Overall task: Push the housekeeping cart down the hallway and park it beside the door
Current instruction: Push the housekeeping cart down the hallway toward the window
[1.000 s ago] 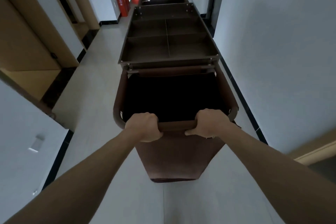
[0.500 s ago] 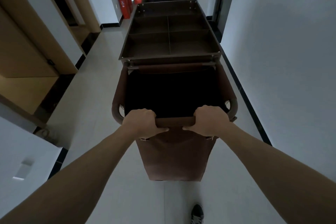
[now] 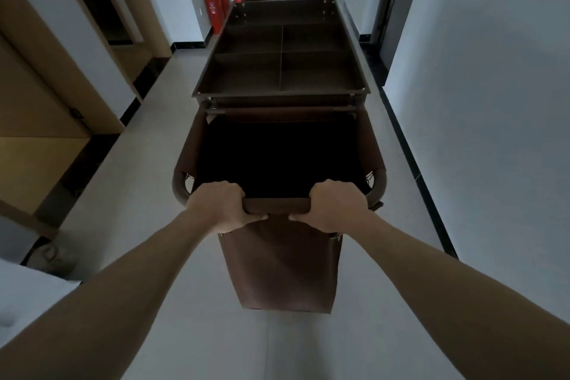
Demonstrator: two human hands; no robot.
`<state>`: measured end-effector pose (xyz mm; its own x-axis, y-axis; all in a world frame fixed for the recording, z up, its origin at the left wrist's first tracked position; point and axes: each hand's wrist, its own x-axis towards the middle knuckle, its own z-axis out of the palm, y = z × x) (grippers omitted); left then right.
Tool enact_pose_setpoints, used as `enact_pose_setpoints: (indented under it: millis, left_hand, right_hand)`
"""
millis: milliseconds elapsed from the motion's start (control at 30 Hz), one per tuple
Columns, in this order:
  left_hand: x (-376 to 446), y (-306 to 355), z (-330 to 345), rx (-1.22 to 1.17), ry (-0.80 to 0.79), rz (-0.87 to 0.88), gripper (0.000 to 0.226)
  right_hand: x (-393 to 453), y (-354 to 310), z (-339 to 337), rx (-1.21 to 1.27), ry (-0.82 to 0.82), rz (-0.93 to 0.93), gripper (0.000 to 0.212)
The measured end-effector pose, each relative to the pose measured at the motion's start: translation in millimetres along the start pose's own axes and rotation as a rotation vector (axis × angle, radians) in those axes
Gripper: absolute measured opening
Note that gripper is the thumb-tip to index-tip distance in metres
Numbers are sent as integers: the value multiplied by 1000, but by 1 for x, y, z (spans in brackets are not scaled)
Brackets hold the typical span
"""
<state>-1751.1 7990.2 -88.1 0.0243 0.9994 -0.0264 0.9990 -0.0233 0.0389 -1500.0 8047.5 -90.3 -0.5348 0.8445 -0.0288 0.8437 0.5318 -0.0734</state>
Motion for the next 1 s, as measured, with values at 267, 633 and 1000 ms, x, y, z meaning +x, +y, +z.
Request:
enact_pose_setpoints:
  millis: [267,633,1000]
  left_hand:
    - [107,-24,-2,-9,27,16,67]
    - [248,-66,-5,-10,-25,69,66]
    - [379,-128,-9,64,41,98,67]
  right_hand:
    - [101,36,-7,7,-45,16,70]
    - [230,70,-18,-21,-11,97,59]
    - [371,91,-20,-17,25,130,60]
